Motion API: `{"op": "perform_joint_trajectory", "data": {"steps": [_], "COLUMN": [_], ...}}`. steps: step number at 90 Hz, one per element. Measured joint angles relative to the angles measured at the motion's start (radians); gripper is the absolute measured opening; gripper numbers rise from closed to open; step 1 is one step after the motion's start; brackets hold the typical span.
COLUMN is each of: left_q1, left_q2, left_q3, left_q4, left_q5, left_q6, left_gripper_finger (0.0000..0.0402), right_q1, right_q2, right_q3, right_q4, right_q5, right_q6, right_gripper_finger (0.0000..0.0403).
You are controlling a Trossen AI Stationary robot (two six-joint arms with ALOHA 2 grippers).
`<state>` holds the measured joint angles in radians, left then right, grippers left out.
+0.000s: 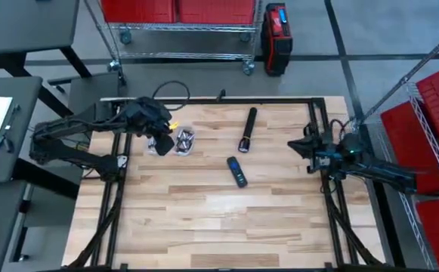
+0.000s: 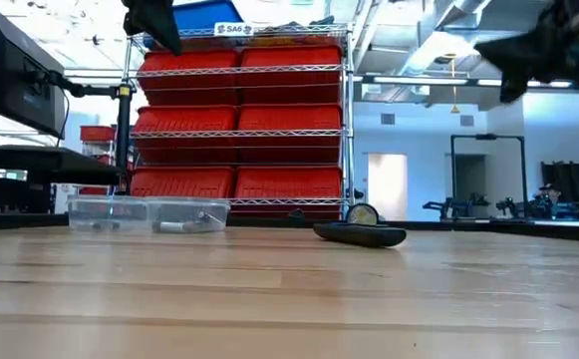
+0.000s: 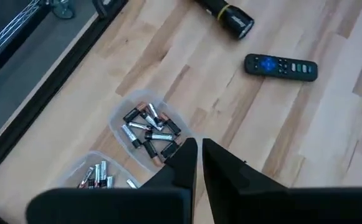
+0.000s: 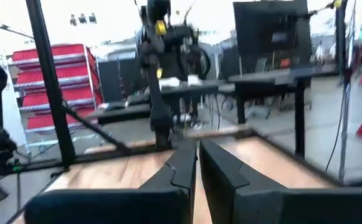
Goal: Insert battery
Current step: Return to Home Position
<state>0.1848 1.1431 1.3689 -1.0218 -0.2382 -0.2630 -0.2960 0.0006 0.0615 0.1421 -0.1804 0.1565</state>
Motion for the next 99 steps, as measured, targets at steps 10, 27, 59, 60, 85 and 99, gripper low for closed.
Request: {"op": "perform_joint_trajectory", "data": {"steps": [10,27,59,60,85,99], "left_q1": [-0.009,-0.042,-0.154,-0.159,-0.198,-0.198], "left_q2": [0.000,0.000,-0.004,-0.006,-0.160,-0.303], "left_q3": [0.000,0.000,-0.022,-0.028,-0.397,-0.704], "left_q4": [-0.004,-0.005,0.072,0.086,0.638,0.950], "left_q5": [-0.001,-0.001,-0.040,-0.045,-0.029,0.053], "left_q6": [-0.026,-0.058,-0.081,-0.078,0.077,0.076], "left_gripper_finger": [0.0005,0.0005,0.0005,0.0005,0.0005,0.0005], "right_q1": [0.009,0.007,0.059,0.059,0.058,0.058], "right_q2": [0.000,0.000,0.015,0.016,0.019,0.019], "right_q3": [-0.050,-0.053,-0.053,-0.053,-0.054,-0.054], "right_q4": [0.070,-0.016,-0.117,-0.117,-0.109,-0.109], "right_q5": [0.001,0.025,0.116,0.116,0.115,0.114], "right_q6": [0.008,-0.019,0.022,0.027,0.035,0.037], "right_gripper_finger": [0.0013,0.0013,0.0013,0.0013,0.0013,0.0013]}}
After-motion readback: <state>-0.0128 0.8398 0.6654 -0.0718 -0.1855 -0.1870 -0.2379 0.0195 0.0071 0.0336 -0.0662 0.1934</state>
